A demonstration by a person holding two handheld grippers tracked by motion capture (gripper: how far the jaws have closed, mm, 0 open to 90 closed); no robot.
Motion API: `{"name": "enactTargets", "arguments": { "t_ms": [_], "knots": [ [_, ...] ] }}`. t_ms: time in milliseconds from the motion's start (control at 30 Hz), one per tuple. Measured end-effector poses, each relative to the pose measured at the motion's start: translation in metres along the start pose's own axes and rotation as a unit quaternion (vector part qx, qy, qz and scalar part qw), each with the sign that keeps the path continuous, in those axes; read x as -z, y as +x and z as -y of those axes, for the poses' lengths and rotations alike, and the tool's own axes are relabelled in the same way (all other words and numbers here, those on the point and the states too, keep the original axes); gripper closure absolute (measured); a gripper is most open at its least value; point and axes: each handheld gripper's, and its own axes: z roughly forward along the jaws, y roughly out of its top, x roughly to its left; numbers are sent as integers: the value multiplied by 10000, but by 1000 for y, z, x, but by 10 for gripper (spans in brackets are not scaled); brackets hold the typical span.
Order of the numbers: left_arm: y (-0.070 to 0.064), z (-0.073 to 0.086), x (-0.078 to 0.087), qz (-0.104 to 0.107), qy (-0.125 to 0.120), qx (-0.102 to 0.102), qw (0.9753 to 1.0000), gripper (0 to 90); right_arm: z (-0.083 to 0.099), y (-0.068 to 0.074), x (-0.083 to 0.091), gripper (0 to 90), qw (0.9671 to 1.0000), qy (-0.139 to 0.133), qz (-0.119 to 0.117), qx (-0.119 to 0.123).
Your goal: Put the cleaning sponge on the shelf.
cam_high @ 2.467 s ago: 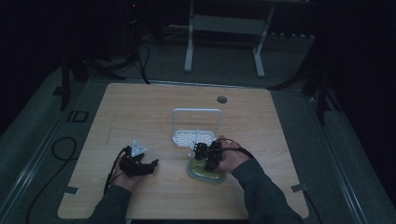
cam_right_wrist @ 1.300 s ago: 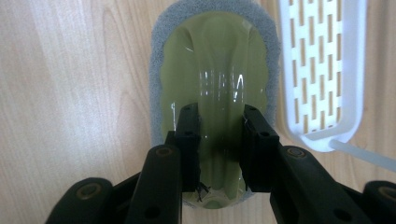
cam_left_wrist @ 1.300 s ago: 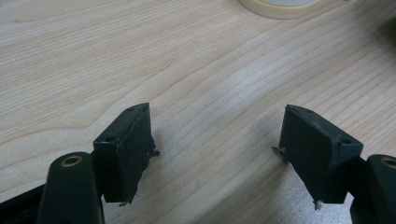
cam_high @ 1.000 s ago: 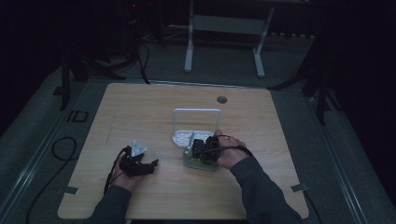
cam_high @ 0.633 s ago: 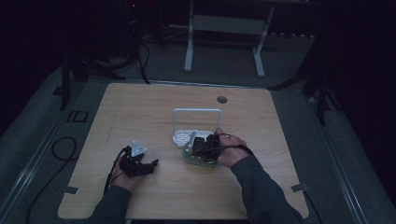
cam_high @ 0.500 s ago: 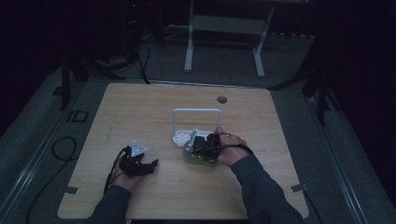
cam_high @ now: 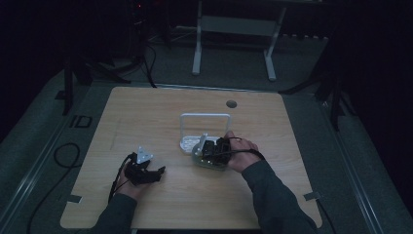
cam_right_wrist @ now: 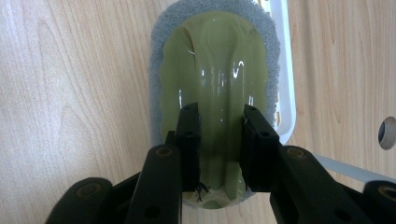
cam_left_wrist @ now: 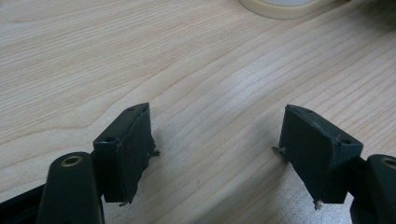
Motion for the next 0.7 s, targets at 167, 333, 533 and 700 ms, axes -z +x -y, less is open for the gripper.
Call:
{"name": "enactTargets", "arguments": {
  "t_ms": [167, 333, 533, 700],
  "knots": [
    [0, 0, 0, 0, -1, -2, 10000, 258, -1, -1, -1, 716, 10000, 3, 32, 33],
    [0, 0, 0, -2, -1, -16, 10000, 258, -4, 0, -2, 716, 9998, 99, 119, 136],
    [0, 0, 0, 1, -2, -10, 10000, 258, -9, -2, 0, 716, 9996, 64, 181, 183],
    [0, 0, 0, 2, -1, -11, 10000, 258, -10, -5, 1, 716, 9995, 1, 226, 202]
  ]
}}
